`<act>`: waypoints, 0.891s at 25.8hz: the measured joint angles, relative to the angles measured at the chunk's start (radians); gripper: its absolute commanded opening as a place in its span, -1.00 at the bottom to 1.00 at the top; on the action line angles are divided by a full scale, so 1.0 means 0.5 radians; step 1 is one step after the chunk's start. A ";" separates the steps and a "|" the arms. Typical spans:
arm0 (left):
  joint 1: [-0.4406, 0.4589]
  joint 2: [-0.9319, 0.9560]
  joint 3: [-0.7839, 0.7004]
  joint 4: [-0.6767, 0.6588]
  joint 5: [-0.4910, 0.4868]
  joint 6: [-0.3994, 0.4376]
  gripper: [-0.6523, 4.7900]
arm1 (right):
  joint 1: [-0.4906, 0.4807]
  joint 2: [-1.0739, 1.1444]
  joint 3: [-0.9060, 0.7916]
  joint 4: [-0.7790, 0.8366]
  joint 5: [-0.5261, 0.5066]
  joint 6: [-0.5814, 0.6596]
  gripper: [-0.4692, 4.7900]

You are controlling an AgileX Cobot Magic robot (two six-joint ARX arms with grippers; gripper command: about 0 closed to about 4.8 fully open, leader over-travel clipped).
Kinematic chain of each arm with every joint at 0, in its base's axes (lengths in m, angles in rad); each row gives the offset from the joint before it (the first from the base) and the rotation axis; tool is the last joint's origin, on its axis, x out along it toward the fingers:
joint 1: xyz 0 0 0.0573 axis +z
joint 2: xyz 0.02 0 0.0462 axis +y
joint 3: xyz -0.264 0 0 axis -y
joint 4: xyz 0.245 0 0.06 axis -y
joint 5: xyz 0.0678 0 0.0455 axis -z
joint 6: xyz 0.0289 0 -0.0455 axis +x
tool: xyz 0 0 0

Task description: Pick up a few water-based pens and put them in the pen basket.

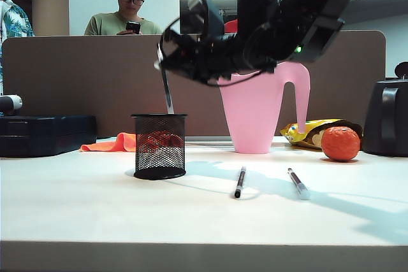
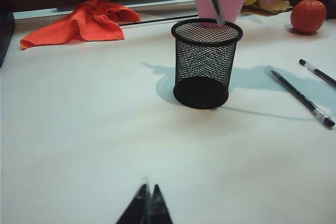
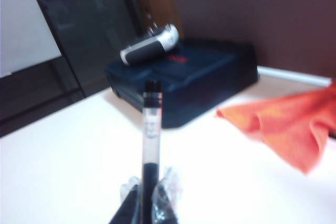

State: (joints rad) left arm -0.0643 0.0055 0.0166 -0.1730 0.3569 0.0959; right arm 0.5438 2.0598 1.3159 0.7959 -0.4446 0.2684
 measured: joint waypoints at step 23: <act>0.000 0.001 0.000 0.000 0.000 0.000 -0.77 | -0.111 -0.655 -0.001 -1.269 0.251 -0.270 -0.84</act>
State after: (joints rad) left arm -0.0643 0.0059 0.0166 -0.1730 0.3569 0.0959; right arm 0.4885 1.7321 1.3155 0.1616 -0.3191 0.1333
